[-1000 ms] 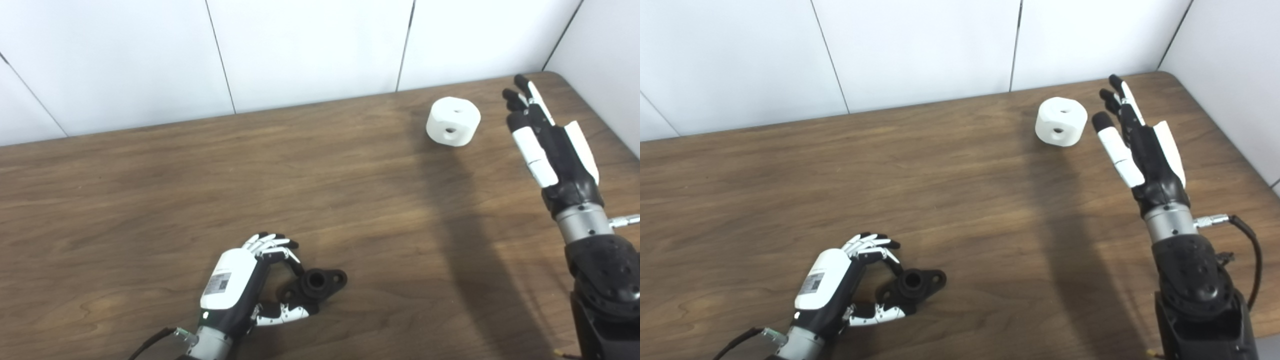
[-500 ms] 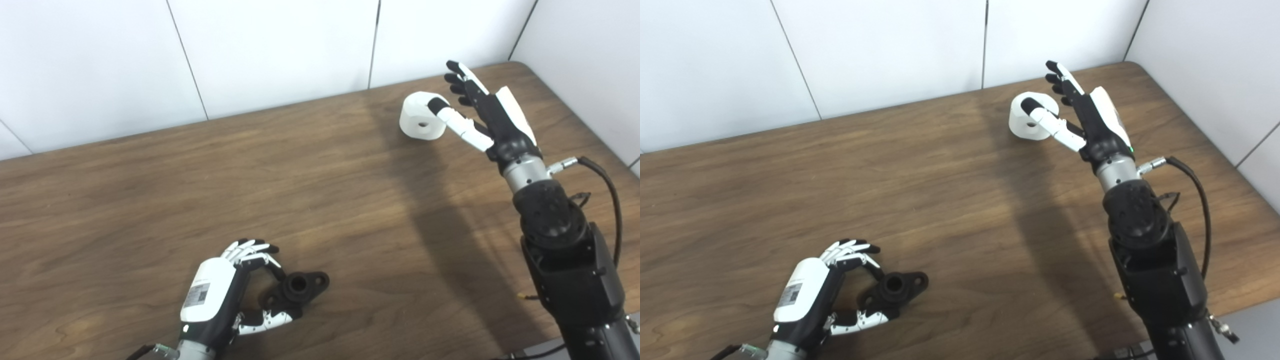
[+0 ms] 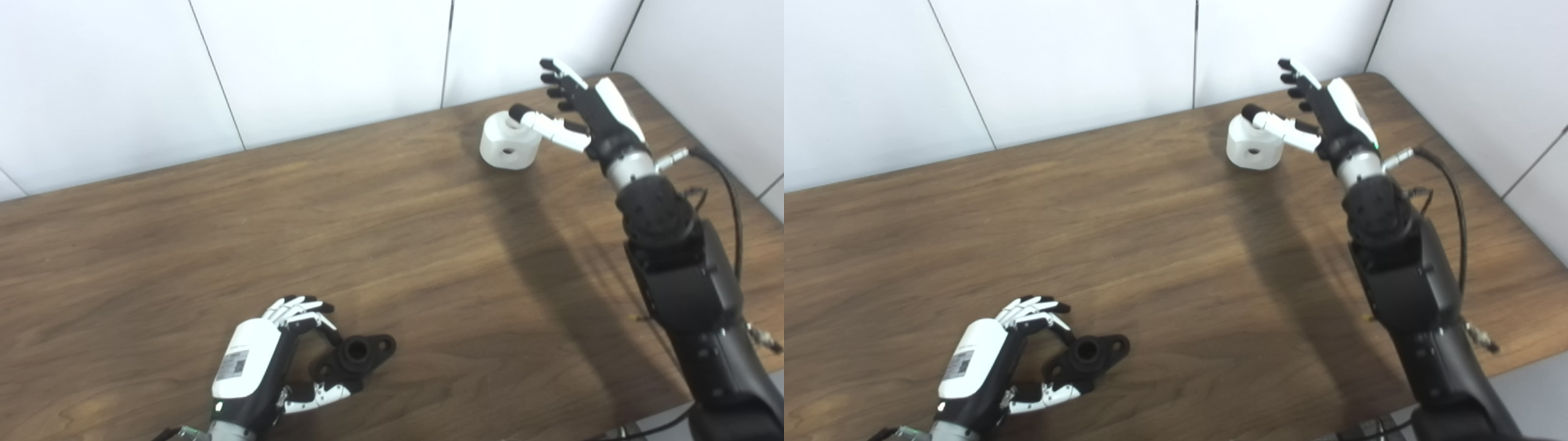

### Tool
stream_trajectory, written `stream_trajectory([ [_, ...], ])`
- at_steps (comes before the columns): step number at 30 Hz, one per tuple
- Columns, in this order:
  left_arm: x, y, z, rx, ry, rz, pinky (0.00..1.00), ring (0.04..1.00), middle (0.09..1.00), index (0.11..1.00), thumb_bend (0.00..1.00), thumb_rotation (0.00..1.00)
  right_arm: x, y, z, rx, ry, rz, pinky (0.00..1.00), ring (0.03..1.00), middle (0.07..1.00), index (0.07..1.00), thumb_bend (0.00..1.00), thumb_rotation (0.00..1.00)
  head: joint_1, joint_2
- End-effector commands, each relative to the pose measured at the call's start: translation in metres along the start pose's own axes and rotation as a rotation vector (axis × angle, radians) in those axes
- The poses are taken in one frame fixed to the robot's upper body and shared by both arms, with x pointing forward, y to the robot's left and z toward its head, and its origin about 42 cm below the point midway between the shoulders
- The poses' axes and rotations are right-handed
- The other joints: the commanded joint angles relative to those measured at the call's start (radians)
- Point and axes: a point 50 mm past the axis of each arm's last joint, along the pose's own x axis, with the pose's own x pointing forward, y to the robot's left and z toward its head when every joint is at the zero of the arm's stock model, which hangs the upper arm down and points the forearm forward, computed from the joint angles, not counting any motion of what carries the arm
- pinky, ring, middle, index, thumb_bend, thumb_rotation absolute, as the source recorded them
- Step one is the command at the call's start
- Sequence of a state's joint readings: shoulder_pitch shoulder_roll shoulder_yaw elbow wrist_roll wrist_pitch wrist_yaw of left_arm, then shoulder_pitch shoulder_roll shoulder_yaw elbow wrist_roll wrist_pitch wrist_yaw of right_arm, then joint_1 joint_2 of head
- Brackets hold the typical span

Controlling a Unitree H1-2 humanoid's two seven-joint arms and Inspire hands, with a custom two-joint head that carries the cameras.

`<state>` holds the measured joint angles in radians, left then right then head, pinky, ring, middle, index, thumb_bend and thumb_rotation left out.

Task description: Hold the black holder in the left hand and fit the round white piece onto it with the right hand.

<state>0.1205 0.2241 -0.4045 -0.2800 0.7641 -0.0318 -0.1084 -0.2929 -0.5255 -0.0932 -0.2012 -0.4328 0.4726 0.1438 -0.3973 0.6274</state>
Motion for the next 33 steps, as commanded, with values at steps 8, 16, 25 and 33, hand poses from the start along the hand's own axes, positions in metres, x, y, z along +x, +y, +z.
stream_trajectory([
  [8,-0.019,-0.023,-0.020,-0.018,0.108,-0.122,0.89,0.860,0.775,0.487,0.52,0.05,0.032,-0.037,0.016,-0.190,-0.027,-0.023,0.88,0.979,0.954,0.891,0.77,0.49,0.003,-0.002],
  [16,-0.019,-0.023,-0.019,-0.025,0.109,-0.120,0.89,0.861,0.776,0.487,0.52,0.05,0.046,-0.048,0.020,-0.299,-0.004,0.027,0.92,1.000,0.985,0.815,0.96,0.38,0.004,-0.001],
  [25,-0.018,-0.023,-0.017,-0.017,0.106,-0.115,0.87,0.852,0.770,0.487,0.52,0.05,0.058,-0.049,0.025,-0.380,0.022,0.083,1.00,1.000,1.000,0.808,1.00,0.34,0.007,0.001],
  [33,-0.017,-0.023,-0.015,-0.022,0.105,-0.117,0.87,0.851,0.771,0.487,0.52,0.05,0.068,-0.047,0.027,-0.413,0.047,0.119,1.00,1.000,1.000,0.797,1.00,0.34,0.009,0.004],
])
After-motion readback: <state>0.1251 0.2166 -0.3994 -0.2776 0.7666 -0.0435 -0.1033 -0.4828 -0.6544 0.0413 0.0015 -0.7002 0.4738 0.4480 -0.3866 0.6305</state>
